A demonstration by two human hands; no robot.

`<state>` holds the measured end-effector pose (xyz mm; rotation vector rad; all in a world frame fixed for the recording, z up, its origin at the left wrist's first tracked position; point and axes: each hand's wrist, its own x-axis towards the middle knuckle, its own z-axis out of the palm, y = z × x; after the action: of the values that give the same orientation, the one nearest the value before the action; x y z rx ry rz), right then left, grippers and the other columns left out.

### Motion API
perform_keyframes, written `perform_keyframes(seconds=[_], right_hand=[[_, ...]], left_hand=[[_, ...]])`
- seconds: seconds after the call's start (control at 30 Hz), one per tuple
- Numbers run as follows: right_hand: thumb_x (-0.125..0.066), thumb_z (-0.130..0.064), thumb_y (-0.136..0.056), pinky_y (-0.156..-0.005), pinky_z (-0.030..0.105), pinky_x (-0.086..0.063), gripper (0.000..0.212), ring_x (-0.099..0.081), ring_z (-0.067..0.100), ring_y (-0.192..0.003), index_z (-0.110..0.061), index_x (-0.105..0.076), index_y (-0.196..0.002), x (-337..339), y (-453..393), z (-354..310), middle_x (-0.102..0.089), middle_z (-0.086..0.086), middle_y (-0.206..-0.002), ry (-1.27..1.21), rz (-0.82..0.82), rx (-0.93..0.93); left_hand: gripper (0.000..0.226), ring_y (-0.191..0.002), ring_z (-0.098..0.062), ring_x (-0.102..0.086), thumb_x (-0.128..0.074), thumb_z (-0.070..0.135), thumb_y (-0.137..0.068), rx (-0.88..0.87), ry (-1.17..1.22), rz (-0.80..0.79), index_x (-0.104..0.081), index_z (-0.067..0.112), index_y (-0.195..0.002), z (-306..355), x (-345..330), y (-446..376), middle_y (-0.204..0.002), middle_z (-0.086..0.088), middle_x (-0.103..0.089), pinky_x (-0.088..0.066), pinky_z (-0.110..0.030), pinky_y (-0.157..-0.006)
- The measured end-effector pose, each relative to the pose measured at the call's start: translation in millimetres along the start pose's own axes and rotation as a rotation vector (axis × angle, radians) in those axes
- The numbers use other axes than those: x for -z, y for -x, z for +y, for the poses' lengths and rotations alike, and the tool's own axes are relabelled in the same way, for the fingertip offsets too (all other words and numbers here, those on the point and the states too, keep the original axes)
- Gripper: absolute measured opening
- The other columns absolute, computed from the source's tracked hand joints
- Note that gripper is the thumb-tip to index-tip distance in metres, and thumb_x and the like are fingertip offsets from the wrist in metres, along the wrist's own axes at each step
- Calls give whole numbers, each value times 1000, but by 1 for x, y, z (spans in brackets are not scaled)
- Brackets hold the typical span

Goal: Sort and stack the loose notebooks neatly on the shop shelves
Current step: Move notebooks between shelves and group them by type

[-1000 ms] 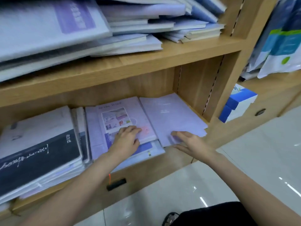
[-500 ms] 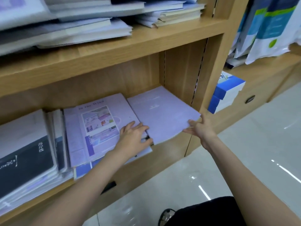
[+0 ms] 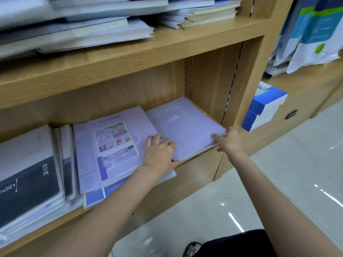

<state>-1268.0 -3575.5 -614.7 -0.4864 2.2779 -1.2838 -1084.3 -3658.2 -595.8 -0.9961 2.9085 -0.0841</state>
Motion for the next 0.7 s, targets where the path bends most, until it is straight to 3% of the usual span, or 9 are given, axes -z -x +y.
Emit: perform_keyframes(seconds=[0.07, 0.13, 0.23, 0.3, 0.4, 0.5, 0.6, 0.7], right_hand=[[-64, -27, -87, -83, 39, -47, 42, -57, 34, -95, -4, -49, -119, 1, -3, 5, -55, 18, -114, 142, 69, 46], [-69, -27, -84, -93, 42, -47, 53, -57, 35, -101, -4, -46, -125, 1, -8, 11, -45, 16, -122, 40, 48, -1], [-72, -14, -82, -90, 42, -51, 54, -62, 28, -83, -4, -43, -126, 2, -15, 14, -46, 11, -115, -274, 19, -122], [-72, -11, -81, -90, 39, -50, 51, -62, 30, -90, -6, -45, -123, 1, -17, 14, -50, 9, -109, -322, 41, -136], [-72, -11, -80, -91, 43, -50, 38, -60, 30, -94, -15, -50, -110, -1, -16, 3, -50, -1, -90, -374, 107, -8], [-67, -9, -84, -80, 33, -49, 31, -58, 21, -86, -23, -49, -106, 1, -15, -15, -53, -2, -83, -421, 174, 176], [-62, -13, -89, -80, 33, -47, 32, -55, 20, -88, -18, -49, -117, 0, -23, -17, -56, 3, -95, -317, 208, 211], [-53, -14, -94, -93, 46, -45, 42, -54, 34, -107, -9, -41, -134, -5, -30, -4, -55, 15, -122, -27, 103, 136]], left_hand=[[45, -125, -26, -29, -54, 48, -86, 0, -27, 9, -51, 16, -116, 5, -1, -5, -122, -2, -51, -14, -41, -107], [46, -124, -27, -30, -56, 46, -85, 4, -24, 18, -49, 15, -118, 7, -3, -6, -123, -3, -49, -14, -41, -108], [45, -125, -25, -31, -57, 41, -85, -5, -8, 54, -47, 16, -121, 7, -9, -4, -126, -4, -47, -13, -39, -109], [44, -124, -25, -32, -58, 40, -85, -3, 8, 71, -47, 16, -121, 6, -12, -5, -126, -4, -47, -14, -37, -109], [39, -123, -23, -33, -59, 38, -86, 1, 35, 77, -48, 18, -118, 4, -11, -8, -123, -3, -48, -11, -37, -109], [32, -121, -24, -37, -56, 31, -88, 36, 64, 145, -49, 20, -117, 4, -14, -16, -120, -2, -49, -11, -38, -110], [31, -118, -27, -46, -51, 17, -90, 91, 103, 149, -47, 18, -120, 9, -15, -29, -122, -5, -50, -13, -38, -110], [35, -118, -26, -48, -52, 29, -91, 53, 214, 13, -45, 20, -124, 8, -11, -38, -128, -3, -45, -10, -40, -112]])
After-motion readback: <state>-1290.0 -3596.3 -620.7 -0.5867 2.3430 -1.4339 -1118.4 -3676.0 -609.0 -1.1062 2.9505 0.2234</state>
